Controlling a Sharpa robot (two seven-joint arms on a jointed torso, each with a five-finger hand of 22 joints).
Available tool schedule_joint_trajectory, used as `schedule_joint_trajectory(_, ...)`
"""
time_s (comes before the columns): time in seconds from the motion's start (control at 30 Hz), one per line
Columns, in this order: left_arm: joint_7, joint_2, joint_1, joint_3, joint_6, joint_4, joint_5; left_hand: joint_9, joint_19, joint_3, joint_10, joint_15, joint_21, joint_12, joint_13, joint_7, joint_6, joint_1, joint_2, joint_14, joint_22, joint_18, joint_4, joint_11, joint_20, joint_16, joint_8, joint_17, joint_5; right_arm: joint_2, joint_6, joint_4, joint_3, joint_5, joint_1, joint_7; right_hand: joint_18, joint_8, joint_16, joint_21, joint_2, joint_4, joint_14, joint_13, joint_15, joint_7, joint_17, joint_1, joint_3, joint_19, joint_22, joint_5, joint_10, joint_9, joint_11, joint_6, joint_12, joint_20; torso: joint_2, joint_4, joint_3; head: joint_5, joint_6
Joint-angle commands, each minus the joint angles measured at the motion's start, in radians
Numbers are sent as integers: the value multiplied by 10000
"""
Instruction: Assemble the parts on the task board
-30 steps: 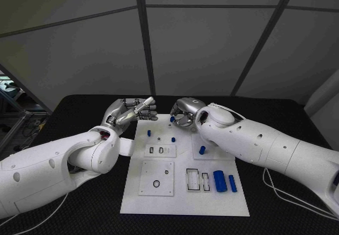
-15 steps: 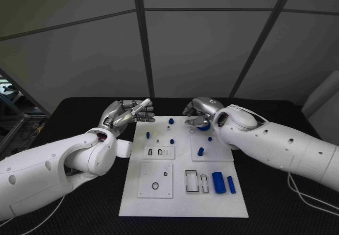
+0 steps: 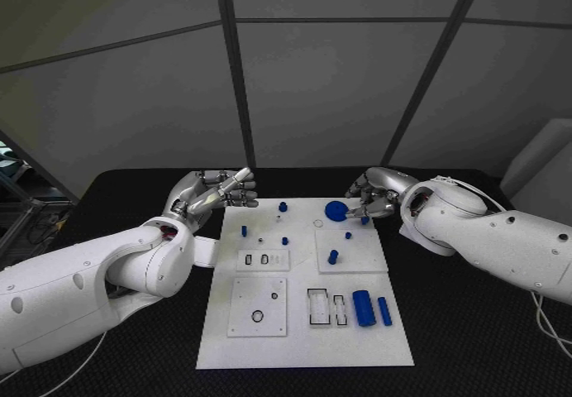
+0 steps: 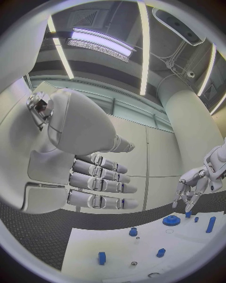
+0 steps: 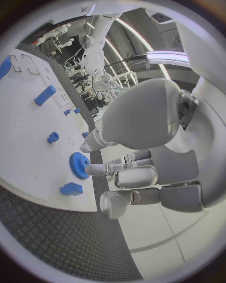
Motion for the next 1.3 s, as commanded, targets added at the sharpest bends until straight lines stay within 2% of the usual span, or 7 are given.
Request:
schedule_joint_trajectory(0.03,50,26,16,8,145,-20,21,-13,63,-34,-11,49,-61,-39,-11,75,-21,-71,-1,-16,-12,500,-4,39,14,-64,-52,14,-13,92,670,-174,7,597,24,-348,-199,180,129,134,12,546,401,990,59,17,191,386,-257,85,188,57,-567,43,35,-174,933,59,23,13,7,-18,-11)
schedule_joint_trajectory(0.1,51,36,16,8,147,-39,22,-13,63,-34,-11,49,-61,-39,-11,75,-21,-71,-1,-16,-12,500,-4,39,14,-64,-52,14,-13,186,735,-310,7,631,24,-362,-234,225,315,292,13,699,460,1405,93,36,540,451,-318,181,464,51,-503,54,29,-223,1329,56,17,16,-5,-20,-22)
schedule_joint_trajectory(0.23,54,60,15,8,150,-77,22,-13,63,-34,-11,49,-61,-39,-11,75,-21,-71,-1,-16,-12,500,-4,39,14,-64,-52,14,-13,438,799,-579,7,671,24,-389,-367,351,874,784,13,974,624,3150,130,75,1558,644,-446,476,1280,46,-59,83,44,-325,2969,92,22,15,-2,-14,-30)
schedule_joint_trajectory(0.57,44,97,15,8,178,-122,23,-10,60,-34,-7,50,-67,-45,-8,71,-15,-79,8,-18,-18,501,-1,38,17,-80,-58,22,-13,867,608,-1036,8,682,26,-510,-482,573,1287,1260,157,1280,728,5201,184,104,2336,759,-555,693,2043,117,546,131,95,-431,4886,152,21,19,-11,-24,-68)
schedule_joint_trajectory(0.9,24,111,15,8,220,-144,23,-10,60,-34,-7,50,-67,-45,-8,71,-15,-79,8,-18,-18,501,-1,38,17,-80,-58,22,-13,1104,538,-1278,9,545,26,-547,-525,644,1414,1420,219,1299,768,5707,202,116,2593,787,-573,777,2315,128,707,144,111,-462,5353,173,24,20,-3,-6,-102)
schedule_joint_trajectory(1.13,4,126,14,8,255,-164,23,-10,60,-34,-7,50,-67,-45,-8,71,-15,-79,8,-18,-18,501,-1,38,17,-80,-58,22,-13,1218,137,-1293,8,181,26,-494,-539,662,1464,1471,205,1302,786,5823,210,122,2698,784,-595,803,2403,135,734,146,119,-480,5460,181,29,20,1,2,-112)
schedule_joint_trajectory(1.3,-16,131,14,8,276,-177,23,-10,60,-34,-7,50,-67,-45,-8,71,-15,-79,8,-18,-18,501,-1,38,17,-80,-58,22,-13,1264,53,-1289,8,4,26,-508,-544,665,1487,1490,186,1304,793,5847,215,128,2747,783,-609,811,2435,135,727,144,124,-498,5482,185,26,16,4,12,-113)
